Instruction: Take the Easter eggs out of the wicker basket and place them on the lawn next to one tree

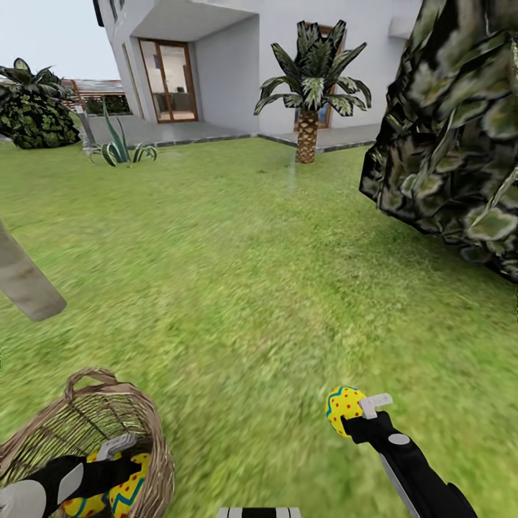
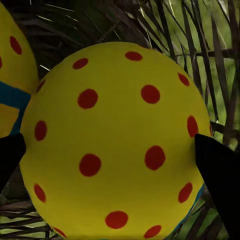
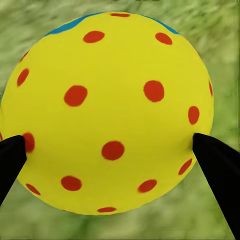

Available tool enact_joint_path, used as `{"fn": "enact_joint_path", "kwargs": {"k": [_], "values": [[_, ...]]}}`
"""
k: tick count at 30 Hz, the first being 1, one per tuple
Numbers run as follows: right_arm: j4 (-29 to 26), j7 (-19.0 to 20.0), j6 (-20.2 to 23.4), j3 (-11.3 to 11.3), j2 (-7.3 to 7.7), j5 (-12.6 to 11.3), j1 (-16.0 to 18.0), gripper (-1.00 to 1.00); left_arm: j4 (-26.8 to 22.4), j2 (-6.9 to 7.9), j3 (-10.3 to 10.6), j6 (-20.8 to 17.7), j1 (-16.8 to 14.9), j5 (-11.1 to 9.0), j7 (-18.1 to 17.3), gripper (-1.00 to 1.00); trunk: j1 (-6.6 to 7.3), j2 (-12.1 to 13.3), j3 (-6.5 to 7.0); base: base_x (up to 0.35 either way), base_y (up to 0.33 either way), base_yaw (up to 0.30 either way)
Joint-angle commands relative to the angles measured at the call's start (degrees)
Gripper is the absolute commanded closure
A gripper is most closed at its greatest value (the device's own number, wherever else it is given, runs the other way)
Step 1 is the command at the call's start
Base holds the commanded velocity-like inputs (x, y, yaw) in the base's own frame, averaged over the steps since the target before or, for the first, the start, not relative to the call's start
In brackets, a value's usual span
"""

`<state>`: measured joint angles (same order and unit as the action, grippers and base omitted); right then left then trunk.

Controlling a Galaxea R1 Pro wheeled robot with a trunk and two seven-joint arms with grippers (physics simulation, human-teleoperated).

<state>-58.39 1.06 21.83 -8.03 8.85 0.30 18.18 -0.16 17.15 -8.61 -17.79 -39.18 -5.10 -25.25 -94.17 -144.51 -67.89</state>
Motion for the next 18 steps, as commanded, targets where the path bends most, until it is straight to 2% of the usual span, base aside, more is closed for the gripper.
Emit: {"fn": "enact_joint_path", "kwargs": {"k": [1, 6, 10, 18], "values": [[-0.1, 0.1, 0.3, -0.5, 0.04, 0.0, 0.0, 1.00, 0.0, 0.04, -0.2, -0.6, 0.0, -0.5, -0.1, 1.00, 0.04, 0.0, 0.18, -0.250, 0.000, 0.000], [0.1, 0.0, 0.2, -1.8, 0.03, 0.0, 0.0, 1.00, 0.0, 0.11, -0.2, -0.5, 0.0, -0.5, -0.1, 1.00, 0.17, 0.1, 1.29, -0.329, 0.000, 0.000], [0.1, 0.0, 0.2, -1.9, 0.03, 0.0, 0.0, 1.00, 0.0, 0.24, -0.2, -0.4, 0.0, -0.5, -0.1, 1.00, 0.27, 0.1, 2.18, -0.304, 0.000, 0.000], [1.5, 0.1, 0.1, -2.0, 0.03, 0.0, 0.0, 1.00, 0.0, 0.27, -0.2, -0.1, 0.0, -0.5, -0.1, 1.00, 0.48, 0.2, 3.95, -0.017, 0.000, 0.000]]}}
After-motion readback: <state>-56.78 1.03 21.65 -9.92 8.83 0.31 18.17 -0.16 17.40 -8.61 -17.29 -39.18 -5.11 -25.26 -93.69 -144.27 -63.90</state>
